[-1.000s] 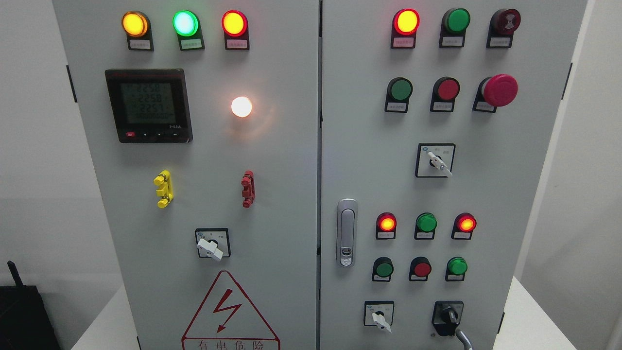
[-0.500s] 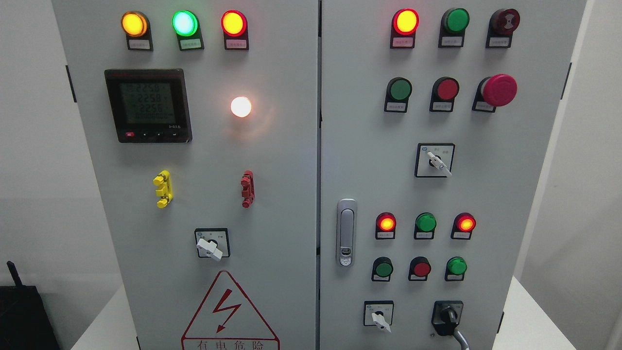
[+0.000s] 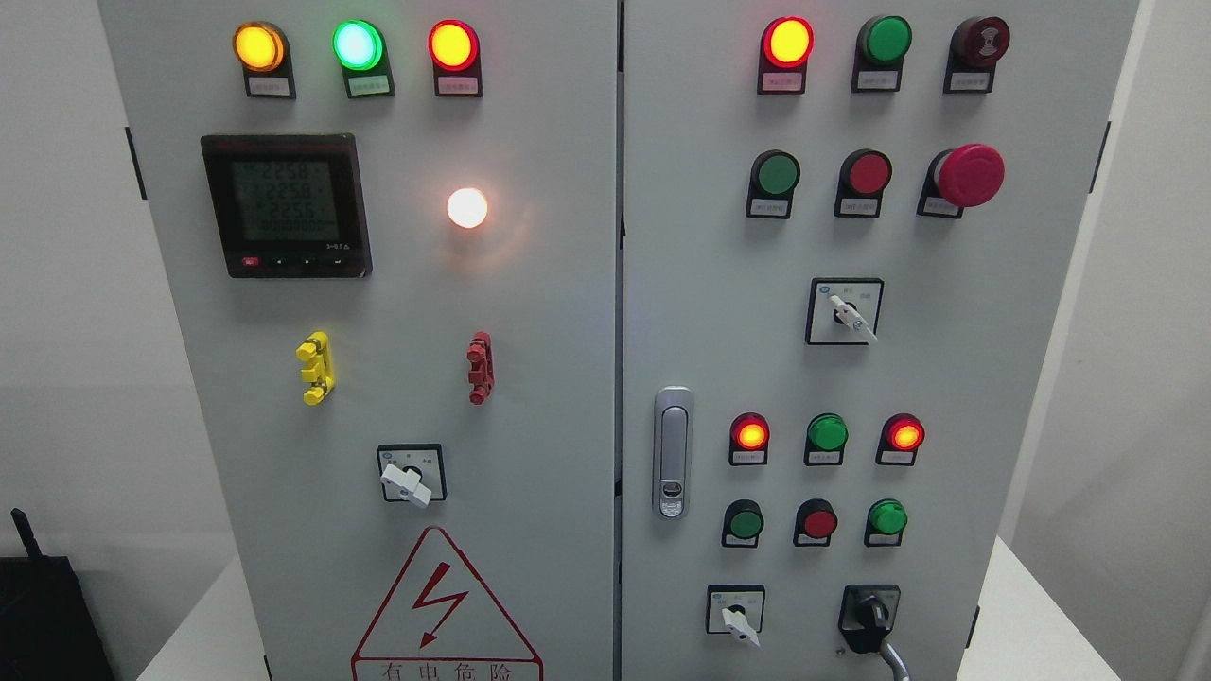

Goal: Trip black knob to open circuit
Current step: 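Grip the black knob with the right hand and twist it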

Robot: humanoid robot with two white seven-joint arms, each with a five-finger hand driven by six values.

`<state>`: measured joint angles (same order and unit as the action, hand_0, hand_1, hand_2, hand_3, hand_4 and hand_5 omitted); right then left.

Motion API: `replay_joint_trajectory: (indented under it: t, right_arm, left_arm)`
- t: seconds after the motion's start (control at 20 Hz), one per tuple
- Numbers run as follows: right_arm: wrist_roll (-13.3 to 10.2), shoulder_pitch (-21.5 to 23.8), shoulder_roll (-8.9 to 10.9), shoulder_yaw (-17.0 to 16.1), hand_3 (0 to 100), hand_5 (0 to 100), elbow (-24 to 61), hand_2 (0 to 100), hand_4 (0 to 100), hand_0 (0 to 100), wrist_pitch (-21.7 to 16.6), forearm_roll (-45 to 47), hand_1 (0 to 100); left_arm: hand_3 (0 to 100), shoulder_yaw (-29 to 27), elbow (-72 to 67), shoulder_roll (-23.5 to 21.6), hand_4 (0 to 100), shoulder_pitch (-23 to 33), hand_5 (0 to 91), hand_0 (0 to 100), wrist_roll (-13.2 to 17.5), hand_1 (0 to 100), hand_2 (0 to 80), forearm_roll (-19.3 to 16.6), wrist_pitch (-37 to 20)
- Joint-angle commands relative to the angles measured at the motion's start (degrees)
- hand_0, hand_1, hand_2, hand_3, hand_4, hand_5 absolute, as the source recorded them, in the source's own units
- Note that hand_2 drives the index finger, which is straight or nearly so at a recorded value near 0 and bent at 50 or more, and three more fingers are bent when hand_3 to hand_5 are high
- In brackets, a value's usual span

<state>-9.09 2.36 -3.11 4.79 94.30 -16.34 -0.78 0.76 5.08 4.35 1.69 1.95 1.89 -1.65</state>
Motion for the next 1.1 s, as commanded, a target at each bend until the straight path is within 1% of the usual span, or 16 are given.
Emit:
replay_joint_trajectory:
  t: [0.0, 0.45, 0.7, 1.05]
  right_arm:
    - [0.4, -0.8, -0.23, 1.0, 100, 89, 2.0, 5, 100, 100, -0.4, -0.1, 100]
    - [0.0, -0.9, -0.40, 2.7, 100, 89, 3.0, 5, 100, 100, -0.4, -0.1, 100]
    - [0.0, -0.8, -0.84, 2.9, 100, 89, 3.8, 5, 100, 100, -0.4, -0.1, 100]
    - [-0.1, -0.7, -0.84, 3.6, 100, 89, 4.7, 5, 100, 100, -0.2, -0.1, 100]
  left_arm:
    - [0, -0.1, -0.1, 0.0, 0, 0.0, 0.0, 12, 0.0, 39, 0.0, 0.1, 0.1]
    - [0, -0.1, -0.1, 0.0, 0, 0.0, 0.0, 12, 0.0, 39, 0.0, 0.1, 0.1]
    - [0, -0.1, -0.1, 0.0, 0, 0.0, 0.0, 12, 0.0, 39, 0.0, 0.1, 0.1]
    - [0, -0.1, -0.1, 0.0, 0, 0.0, 0.0, 12, 0.0, 39, 0.0, 0.1, 0.1]
